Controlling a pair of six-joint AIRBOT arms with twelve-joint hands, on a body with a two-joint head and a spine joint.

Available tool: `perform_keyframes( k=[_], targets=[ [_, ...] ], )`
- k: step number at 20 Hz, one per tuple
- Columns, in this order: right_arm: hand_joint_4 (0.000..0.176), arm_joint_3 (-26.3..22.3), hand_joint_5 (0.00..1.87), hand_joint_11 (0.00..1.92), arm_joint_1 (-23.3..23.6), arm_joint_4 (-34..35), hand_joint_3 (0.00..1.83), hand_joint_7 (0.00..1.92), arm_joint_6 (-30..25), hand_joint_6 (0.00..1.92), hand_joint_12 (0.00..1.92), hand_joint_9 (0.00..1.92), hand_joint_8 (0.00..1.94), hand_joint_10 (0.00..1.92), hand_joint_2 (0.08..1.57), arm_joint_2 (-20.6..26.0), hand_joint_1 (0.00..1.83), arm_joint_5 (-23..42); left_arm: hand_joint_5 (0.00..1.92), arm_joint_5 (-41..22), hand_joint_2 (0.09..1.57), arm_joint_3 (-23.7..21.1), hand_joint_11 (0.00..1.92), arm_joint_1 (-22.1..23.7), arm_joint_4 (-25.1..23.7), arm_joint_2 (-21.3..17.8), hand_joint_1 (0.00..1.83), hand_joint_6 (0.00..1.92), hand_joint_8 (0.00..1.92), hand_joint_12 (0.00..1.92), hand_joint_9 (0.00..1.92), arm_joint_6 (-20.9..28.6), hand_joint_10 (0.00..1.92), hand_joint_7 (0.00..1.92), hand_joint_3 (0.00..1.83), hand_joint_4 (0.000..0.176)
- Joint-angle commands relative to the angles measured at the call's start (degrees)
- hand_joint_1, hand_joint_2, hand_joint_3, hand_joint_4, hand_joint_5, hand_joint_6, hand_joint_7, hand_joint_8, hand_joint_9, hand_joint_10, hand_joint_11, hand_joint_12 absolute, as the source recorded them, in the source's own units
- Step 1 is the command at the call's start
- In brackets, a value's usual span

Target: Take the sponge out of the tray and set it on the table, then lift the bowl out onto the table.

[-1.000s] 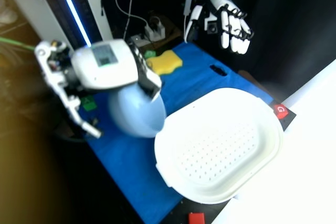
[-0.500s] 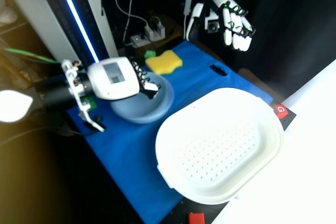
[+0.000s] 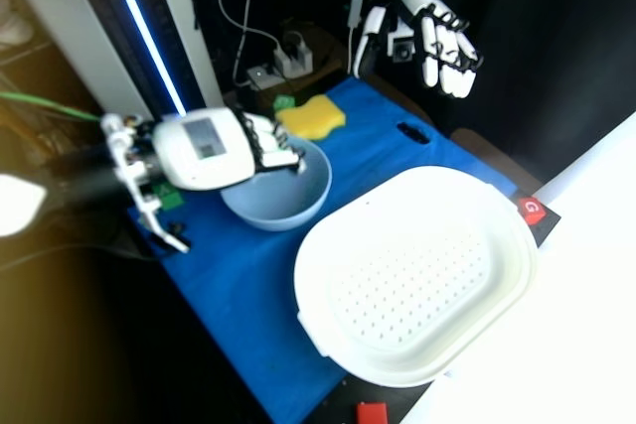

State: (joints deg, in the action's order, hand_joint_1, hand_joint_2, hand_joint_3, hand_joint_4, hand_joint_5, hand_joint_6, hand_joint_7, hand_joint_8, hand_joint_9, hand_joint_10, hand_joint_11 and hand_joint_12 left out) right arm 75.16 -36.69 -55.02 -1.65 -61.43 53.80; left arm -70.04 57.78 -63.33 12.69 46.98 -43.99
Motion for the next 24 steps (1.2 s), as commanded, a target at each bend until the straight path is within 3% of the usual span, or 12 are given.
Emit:
perform_keyframes(
  k=[1,4,7,10,12,13,15,17,19,22,23,24],
  targets=[
    [0.150,-0.1,0.00,0.00,-0.1,5.2,0.00,0.00,-0.4,0.00,0.01,0.00,0.00,0.00,1.06,0.3,0.17,5.2,0.33,-8.0,0.91,-0.1,0.00,0.1,0.8,-0.2,0.78,0.00,0.00,0.73,0.29,0.6,0.00,0.32,0.00,0.077],
    [0.152,-0.1,0.00,0.00,-4.5,14.0,0.00,0.00,-0.4,0.00,0.00,0.00,0.00,0.00,1.03,2.6,0.09,11.4,0.33,-9.4,0.90,-0.3,0.00,-0.7,1.0,-0.2,0.80,0.00,0.00,0.72,0.27,1.3,0.00,0.30,0.00,0.063],
    [0.082,-0.2,0.00,0.00,-13.1,27.9,0.01,0.00,0.1,0.00,0.00,0.00,0.00,0.00,1.06,4.5,0.36,22.2,0.29,-13.3,0.92,-1.2,0.00,-2.1,1.5,-0.1,0.77,0.00,0.00,0.67,0.23,1.7,0.00,0.25,0.01,0.062],
    [0.041,-1.2,0.00,0.00,-23.2,40.6,0.00,0.00,0.5,0.00,0.00,0.00,0.00,0.00,1.02,5.0,0.43,32.6,0.24,-19.0,0.93,-2.8,0.00,-4.1,2.7,0.5,0.72,0.00,0.00,0.36,0.14,2.4,0.01,0.18,0.00,0.058],
    [0.131,-2.8,0.01,0.00,-28.8,47.9,0.01,0.00,2.4,0.00,0.00,0.00,0.00,0.00,1.04,5.2,0.35,38.0,0.16,-23.7,0.94,-3.6,0.00,-6.6,4.6,1.6,0.68,0.00,0.00,0.53,0.12,3.8,0.00,0.14,0.00,0.077],
    [0.133,-4.0,0.04,0.00,-31.1,51.0,0.01,0.00,3.9,0.01,0.00,0.00,0.00,0.00,1.04,5.4,0.35,39.9,0.12,-26.0,0.96,-4.0,0.00,-8.1,5.7,2.2,0.65,0.00,0.00,0.58,0.14,4.7,0.01,0.13,0.00,0.049],
    [0.168,-5.4,0.02,0.00,-34.8,55.5,0.01,0.00,5.1,0.00,0.00,0.00,0.00,0.00,1.05,5.6,0.31,43.4,0.13,-29.1,0.97,-4.7,0.00,-10.2,7.9,3.0,0.60,0.00,0.01,0.60,0.17,6.1,0.01,0.17,0.00,0.091],
    [0.153,-6.3,0.00,0.00,-38.7,59.8,0.02,0.00,5.1,0.00,0.00,0.00,0.00,0.00,1.10,5.6,0.22,47.2,0.12,-29.2,0.95,-4.9,0.00,-10.3,8.5,3.9,0.52,0.00,0.00,0.63,0.19,6.6,0.01,0.19,0.00,0.122],
    [0.142,-6.7,0.00,0.00,-39.6,61.5,0.01,0.00,5.3,0.00,0.00,0.00,0.00,0.00,1.10,5.6,0.24,47.2,0.08,-29.2,1.00,-4.8,0.00,-10.3,8.6,4.3,0.42,0.00,0.00,0.76,0.19,7.3,0.00,0.18,0.00,0.095],
    [0.173,-6.2,0.00,0.00,-39.6,61.9,0.00,0.00,5.3,0.00,0.00,0.00,0.00,0.00,1.07,5.4,0.30,47.2,0.06,-29.2,1.08,-4.0,0.00,-9.7,8.3,4.5,0.35,0.00,0.00,0.84,0.21,8.9,0.01,0.18,0.01,0.112],
    [0.157,-5.8,0.00,0.00,-39.6,61.9,0.00,0.00,5.3,0.00,0.00,0.00,0.00,0.00,1.08,5.1,0.40,47.2,0.05,-29.2,1.14,-3.6,0.00,-8.8,7.9,4.5,0.28,0.00,0.00,0.86,0.22,8.9,0.01,0.18,0.02,0.084],
    [0.172,-5.6,0.03,0.00,-39.4,61.9,0.00,0.00,5.3,0.01,0.00,0.00,0.00,0.00,1.09,5.2,0.43,47.2,0.02,-29.2,1.17,-3.3,0.00,-8.1,7.4,4.4,0.27,0.00,0.00,0.77,0.19,8.8,0.01,0.14,0.02,0.089]
  ],
)
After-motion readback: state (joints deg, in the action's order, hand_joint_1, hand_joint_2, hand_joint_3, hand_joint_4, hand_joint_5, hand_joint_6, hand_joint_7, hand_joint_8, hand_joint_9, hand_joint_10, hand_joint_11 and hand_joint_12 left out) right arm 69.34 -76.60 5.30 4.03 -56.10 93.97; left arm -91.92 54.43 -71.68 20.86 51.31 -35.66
